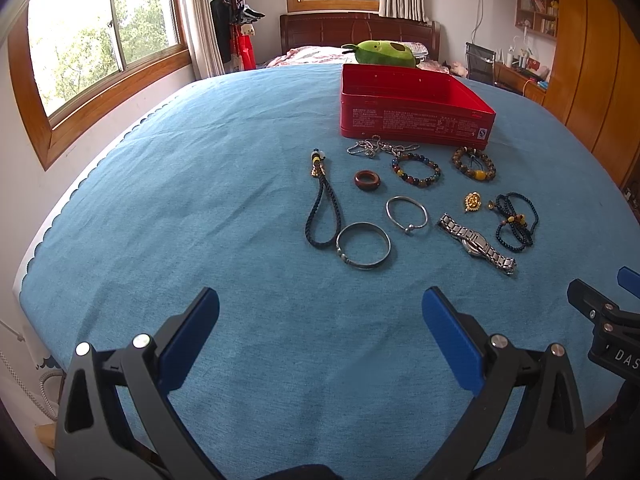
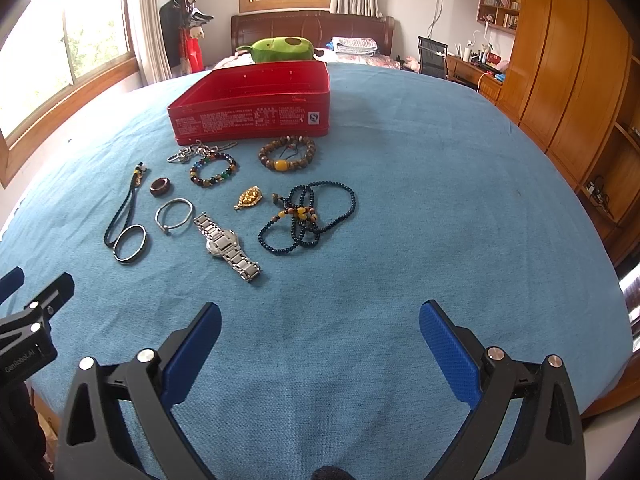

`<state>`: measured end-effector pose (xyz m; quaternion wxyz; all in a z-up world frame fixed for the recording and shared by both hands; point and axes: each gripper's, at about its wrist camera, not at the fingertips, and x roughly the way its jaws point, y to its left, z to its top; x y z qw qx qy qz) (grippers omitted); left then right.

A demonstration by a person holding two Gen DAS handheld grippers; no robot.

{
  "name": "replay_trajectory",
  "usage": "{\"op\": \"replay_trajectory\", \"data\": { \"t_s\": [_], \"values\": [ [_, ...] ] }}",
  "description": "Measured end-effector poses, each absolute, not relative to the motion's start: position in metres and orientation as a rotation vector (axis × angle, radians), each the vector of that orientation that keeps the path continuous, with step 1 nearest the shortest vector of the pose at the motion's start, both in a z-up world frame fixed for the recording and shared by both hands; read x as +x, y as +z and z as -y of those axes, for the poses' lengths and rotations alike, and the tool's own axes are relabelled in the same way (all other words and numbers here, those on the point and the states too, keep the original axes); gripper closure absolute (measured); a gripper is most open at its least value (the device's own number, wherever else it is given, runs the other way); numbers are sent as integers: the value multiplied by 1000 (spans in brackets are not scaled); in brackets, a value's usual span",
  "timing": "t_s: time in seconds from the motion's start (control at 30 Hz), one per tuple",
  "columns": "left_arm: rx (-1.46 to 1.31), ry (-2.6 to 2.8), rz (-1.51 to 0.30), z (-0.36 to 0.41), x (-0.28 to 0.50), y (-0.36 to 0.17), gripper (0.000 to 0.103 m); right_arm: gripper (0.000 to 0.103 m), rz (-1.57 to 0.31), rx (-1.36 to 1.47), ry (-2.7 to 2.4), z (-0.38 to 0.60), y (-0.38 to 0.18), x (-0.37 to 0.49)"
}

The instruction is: Organize jewelry

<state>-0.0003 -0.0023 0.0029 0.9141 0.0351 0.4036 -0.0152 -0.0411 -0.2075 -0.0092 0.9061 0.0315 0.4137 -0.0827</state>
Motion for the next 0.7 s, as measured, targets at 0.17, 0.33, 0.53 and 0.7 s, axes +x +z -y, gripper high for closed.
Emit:
{"op": "replay_trajectory", "data": {
  "t_s": [0.17,0.33,0.53,0.7],
  "values": [
    [73,-30,-831,2,0,3,3,4,-854,66,-171,208,-10,-41],
    [74,-30,-831,3,0,3,3,4,-854,66,-170,208,-10,-41],
    [72,-29,-831,-2,0,3,3,4,-855,67,-170,208,-11,-41],
    [72,-28,-831,-2,0,3,3,4,-856,68,-170,208,-11,-40]
  ]
}}
